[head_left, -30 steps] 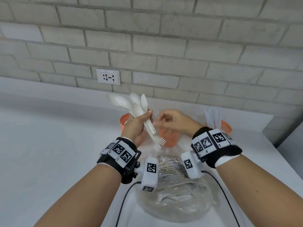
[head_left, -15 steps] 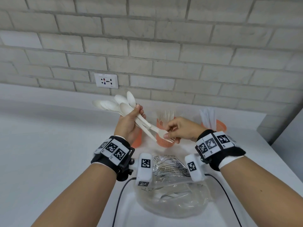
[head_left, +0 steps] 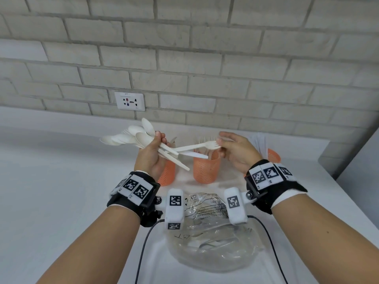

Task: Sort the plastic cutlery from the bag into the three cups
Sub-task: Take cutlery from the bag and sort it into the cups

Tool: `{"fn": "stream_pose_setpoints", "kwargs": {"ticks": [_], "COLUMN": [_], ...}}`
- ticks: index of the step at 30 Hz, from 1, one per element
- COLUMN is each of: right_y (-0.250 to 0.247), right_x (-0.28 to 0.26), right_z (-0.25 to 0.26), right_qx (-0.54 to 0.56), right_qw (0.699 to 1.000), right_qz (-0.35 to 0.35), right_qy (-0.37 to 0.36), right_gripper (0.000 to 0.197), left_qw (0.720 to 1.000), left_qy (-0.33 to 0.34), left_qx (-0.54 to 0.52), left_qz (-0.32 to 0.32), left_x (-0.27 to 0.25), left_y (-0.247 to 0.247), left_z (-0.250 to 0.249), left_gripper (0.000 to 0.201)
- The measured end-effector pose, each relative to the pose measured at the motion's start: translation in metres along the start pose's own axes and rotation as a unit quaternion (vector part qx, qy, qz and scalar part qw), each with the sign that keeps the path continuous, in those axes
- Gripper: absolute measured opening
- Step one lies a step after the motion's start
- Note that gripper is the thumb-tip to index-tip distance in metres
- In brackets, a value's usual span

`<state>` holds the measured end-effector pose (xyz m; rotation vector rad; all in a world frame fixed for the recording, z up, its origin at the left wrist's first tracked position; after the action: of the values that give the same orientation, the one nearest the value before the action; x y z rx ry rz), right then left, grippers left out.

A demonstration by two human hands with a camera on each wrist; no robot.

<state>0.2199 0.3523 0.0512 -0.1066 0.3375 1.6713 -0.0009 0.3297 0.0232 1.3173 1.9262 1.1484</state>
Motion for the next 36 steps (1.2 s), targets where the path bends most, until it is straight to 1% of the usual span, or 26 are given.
{"fn": "stream_pose_setpoints", "kwargs": {"ticks": [2,3,5,7,8,9,11,13,15,16,17,20,21,23,24,25,26,27,28,29,30,31,32,33,36], "right_y": [0.007,0.006,-0.008,-0.028,-0.036,-0.038,-0.029,-0.011,0.009,0.015,0.017,0.014,0.016,0.025,0.031,0.038,0.045,0.053,0.063,0.072,0.077,0.078,0.077,0.074,0.064], "right_x": [-0.004,-0.006,-0.01,-0.016,-0.017,-0.019,-0.021,-0.017,-0.009,-0.001,0.006,0.027,0.03,0.025,0.017,0.006,-0.005,-0.012,-0.017,-0.019,-0.02,-0.02,-0.022,-0.025,-0.036], "right_z": [0.008,0.015,0.032,0.051,0.058,0.063,0.067,0.06,0.044,0.034,0.025,0.008,0.007,0.015,0.023,0.032,0.038,0.039,0.034,0.024,0.011,-0.002,-0.01,-0.014,-0.011], "right_qx": [0.073,0.092,0.114,0.132,0.118,0.082,-0.03,-0.171,-0.312,-0.366,-0.408,-0.46,-0.48,-0.522,-0.52,-0.5,-0.469,-0.441,-0.432,-0.446,-0.467,-0.485,-0.491,-0.487,-0.454], "right_qw": [0.997,0.994,0.984,0.957,0.945,0.936,0.924,0.907,0.873,0.855,0.844,0.846,0.837,0.802,0.791,0.795,0.81,0.833,0.852,0.858,0.854,0.845,0.842,0.844,0.861], "right_qz": [0.031,0.02,-0.054,-0.144,-0.18,-0.206,-0.227,-0.209,-0.177,-0.166,-0.162,-0.146,-0.143,-0.155,-0.163,-0.158,-0.134,-0.082,-0.011,0.063,0.124,0.165,0.189,0.199,0.205], "right_qy": [-0.024,-0.05,-0.128,-0.212,-0.246,-0.272,-0.308,-0.324,-0.332,-0.327,-0.309,-0.227,-0.218,-0.247,-0.277,-0.306,-0.325,-0.323,-0.294,-0.246,-0.194,-0.149,-0.119,-0.107,-0.1], "right_gripper": [0.026,0.022,0.019,0.021,0.02,0.016,0.012,0.016,0.018,0.018,0.018,0.021,0.023,0.031,0.036,0.039,0.038,0.035,0.032,0.033,0.037,0.044,0.049,0.051,0.04], "left_qw": [1.0,1.0,1.0,0.999,0.999,0.999,0.999,0.998,0.995,0.993,0.991,0.985,0.984,0.983,0.982,0.982,0.983,0.983,0.983,0.984,0.984,0.984,0.985,0.986,0.986], "left_qy": [-0.011,-0.012,-0.009,0.0,0.003,0.002,-0.008,-0.02,-0.027,-0.031,-0.035,-0.037,-0.036,-0.038,-0.04,-0.039,-0.037,-0.034,-0.03,-0.025,-0.019,-0.012,-0.006,-0.001,0.0], "left_qx": [0.007,0.015,0.022,0.026,0.03,0.034,0.041,0.056,0.082,0.094,0.104,0.128,0.132,0.132,0.132,0.13,0.128,0.129,0.132,0.137,0.143,0.145,0.143,0.139,0.138], "left_qz": [0.007,0.007,-0.004,-0.022,-0.024,-0.019,0.007,0.03,0.056,0.069,0.08,0.107,0.112,0.124,0.127,0.128,0.128,0.126,0.121,0.114,0.106,0.098,0.093,0.091,0.089], "left_x": [0.001,0.002,0.001,-0.002,-0.004,-0.004,-0.007,-0.012,-0.019,-0.023,-0.027,-0.035,-0.036,-0.039,-0.04,-0.04,-0.04,-0.04,-0.04,-0.04,-0.04,-0.041,-0.042,-0.042,-0.045], "left_y": [-0.002,-0.003,-0.006,-0.009,-0.01,-0.01,-0.006,-0.001,0.007,0.012,0.016,0.023,0.023,0.026,0.027,0.028,0.03,0.031,0.032,0.034,0.034,0.035,0.037,0.038,0.041], "left_z": [0.003,0.004,0.003,0.0,-0.001,-0.001,0.003,0.009,0.014,0.016,0.018,0.022,0.023,0.024,0.025,0.025,0.025,0.025,0.025,0.024,0.024,0.023,0.023,0.023,0.025], "left_gripper": [0.014,0.014,0.015,0.015,0.014,0.014,0.014,0.014,0.014,0.014,0.014,0.015,0.014,0.013,0.012,0.011,0.011,0.011,0.011,0.012,0.012,0.014,0.015,0.015,0.015]}}
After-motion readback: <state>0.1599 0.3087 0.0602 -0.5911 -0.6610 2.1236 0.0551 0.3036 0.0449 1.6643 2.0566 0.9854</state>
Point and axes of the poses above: each hand's wrist, its own x-axis towards the middle knuckle, its own y-axis out of the palm, z = x × y, the point moved 8 cm from there along x, towards the middle knuckle, and after that the axes turned 12 degrees about y, right-handed, at the moved point
